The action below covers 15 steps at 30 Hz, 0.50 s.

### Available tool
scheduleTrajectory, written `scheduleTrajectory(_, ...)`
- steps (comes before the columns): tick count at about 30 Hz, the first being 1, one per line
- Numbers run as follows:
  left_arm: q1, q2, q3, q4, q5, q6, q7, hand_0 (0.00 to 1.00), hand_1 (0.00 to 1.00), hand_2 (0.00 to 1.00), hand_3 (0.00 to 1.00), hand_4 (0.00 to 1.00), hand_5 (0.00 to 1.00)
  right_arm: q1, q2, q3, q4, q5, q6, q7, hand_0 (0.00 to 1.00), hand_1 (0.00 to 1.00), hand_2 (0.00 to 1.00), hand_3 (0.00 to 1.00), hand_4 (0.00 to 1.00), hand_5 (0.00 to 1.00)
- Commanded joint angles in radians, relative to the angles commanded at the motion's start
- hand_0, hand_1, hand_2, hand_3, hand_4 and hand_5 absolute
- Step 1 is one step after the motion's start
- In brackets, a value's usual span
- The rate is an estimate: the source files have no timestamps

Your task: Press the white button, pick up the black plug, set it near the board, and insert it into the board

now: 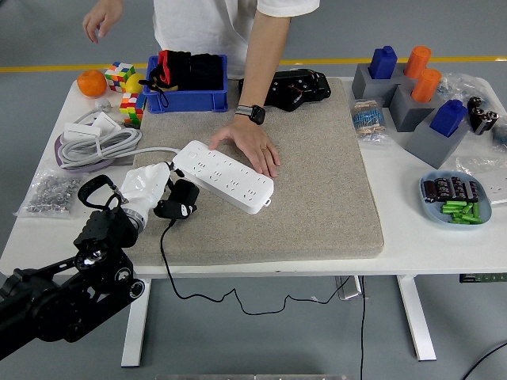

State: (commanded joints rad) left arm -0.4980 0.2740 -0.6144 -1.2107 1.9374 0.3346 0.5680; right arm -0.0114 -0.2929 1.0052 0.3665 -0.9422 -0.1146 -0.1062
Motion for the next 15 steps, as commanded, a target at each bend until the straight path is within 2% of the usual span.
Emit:
scheduleTrajectory(1, -0.001, 0.0, 0.002, 0.002, 0.0, -0.001, -0.001, 0.194, 0.373, 0.393, 0.551, 0.747, 0.002, 0.0, 0.0, 0.0, 0.0, 0.0, 0.0, 0.0, 0.571, 0.528, 0.543, 0.552, 0.646, 0.366)
scheduleTrajectory(12, -0.007, 0.003, 0.011, 0.022, 0.006, -0.021, -0.005, 0.19, 0.36, 0.379, 0.555, 0.719, 0.002, -0.001, 0.0, -0.001, 0.0, 0.001, -0.002, 0.003, 0.57, 0.527, 0.542, 0.552, 0.645, 0.366)
scheduleTrajectory(15, -0.01, 0.004, 0.009, 0.025, 0.004, -0.019, -0.013, 0.193, 0.376, 0.406, 0.562, 0.718, 0.002, 0.001, 0.0, 0.0, 0.0, 0.001, -0.002, 0.004, 0.57, 0.526, 0.541, 0.552, 0.646, 0.364)
